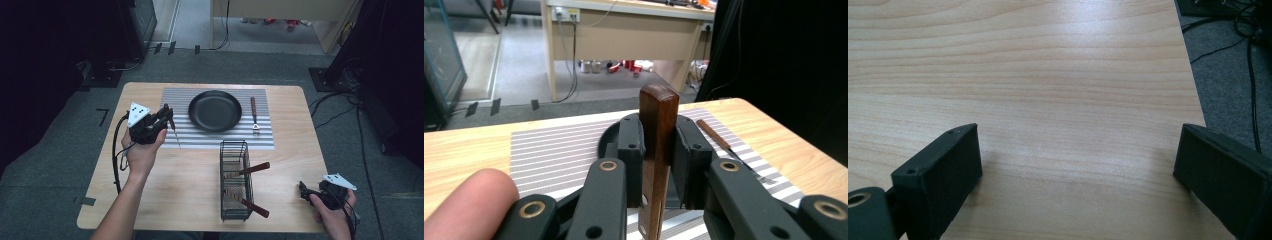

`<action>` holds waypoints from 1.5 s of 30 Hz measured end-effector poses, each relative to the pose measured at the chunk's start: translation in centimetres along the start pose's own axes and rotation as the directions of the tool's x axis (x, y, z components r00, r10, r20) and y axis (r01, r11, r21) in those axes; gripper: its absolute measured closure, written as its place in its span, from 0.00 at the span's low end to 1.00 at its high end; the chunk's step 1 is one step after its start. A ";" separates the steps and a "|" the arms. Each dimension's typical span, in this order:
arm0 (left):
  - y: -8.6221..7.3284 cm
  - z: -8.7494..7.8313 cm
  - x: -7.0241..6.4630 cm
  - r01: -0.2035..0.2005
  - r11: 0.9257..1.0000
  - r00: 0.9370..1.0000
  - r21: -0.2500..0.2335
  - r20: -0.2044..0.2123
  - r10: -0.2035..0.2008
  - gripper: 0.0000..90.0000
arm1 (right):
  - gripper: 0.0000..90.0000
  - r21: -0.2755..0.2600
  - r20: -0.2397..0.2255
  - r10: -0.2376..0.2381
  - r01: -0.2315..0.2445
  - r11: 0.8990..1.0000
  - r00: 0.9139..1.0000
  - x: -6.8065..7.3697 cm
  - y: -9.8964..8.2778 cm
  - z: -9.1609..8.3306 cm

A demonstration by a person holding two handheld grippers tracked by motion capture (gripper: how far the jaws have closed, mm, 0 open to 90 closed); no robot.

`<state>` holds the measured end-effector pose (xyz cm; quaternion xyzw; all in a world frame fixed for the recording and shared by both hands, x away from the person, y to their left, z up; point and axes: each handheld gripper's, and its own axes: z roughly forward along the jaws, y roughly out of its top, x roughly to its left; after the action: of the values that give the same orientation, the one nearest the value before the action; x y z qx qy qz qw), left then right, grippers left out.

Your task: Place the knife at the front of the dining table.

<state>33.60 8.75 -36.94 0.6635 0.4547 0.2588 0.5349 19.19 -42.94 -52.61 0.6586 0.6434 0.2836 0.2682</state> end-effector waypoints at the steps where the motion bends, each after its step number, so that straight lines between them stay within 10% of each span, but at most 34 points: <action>1: 0.0 0.2 0.2 0.000 1.000 1.000 0.004 -0.015 0.000 0.86 | 0.05 -0.001 0.000 -0.001 0.001 1.000 1.000 0.0 0.0 0.0; 31: -0.5 4.3 0.9 -0.052 0.995 0.990 0.086 -0.123 0.063 0.86 | 0.05 -0.001 0.000 -0.002 0.002 1.000 1.000 0.0 0.0 0.0; 45: -0.1 8.1 2.4 -0.007 0.995 0.989 0.101 -0.146 0.022 0.86 | 0.05 -0.001 -0.007 -0.009 0.009 1.000 1.000 0.0 0.0 0.1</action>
<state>41.38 7.02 -39.77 0.6719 0.5006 0.2875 0.4640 19.26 -42.95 -52.62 0.6544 0.6473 0.2851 0.2675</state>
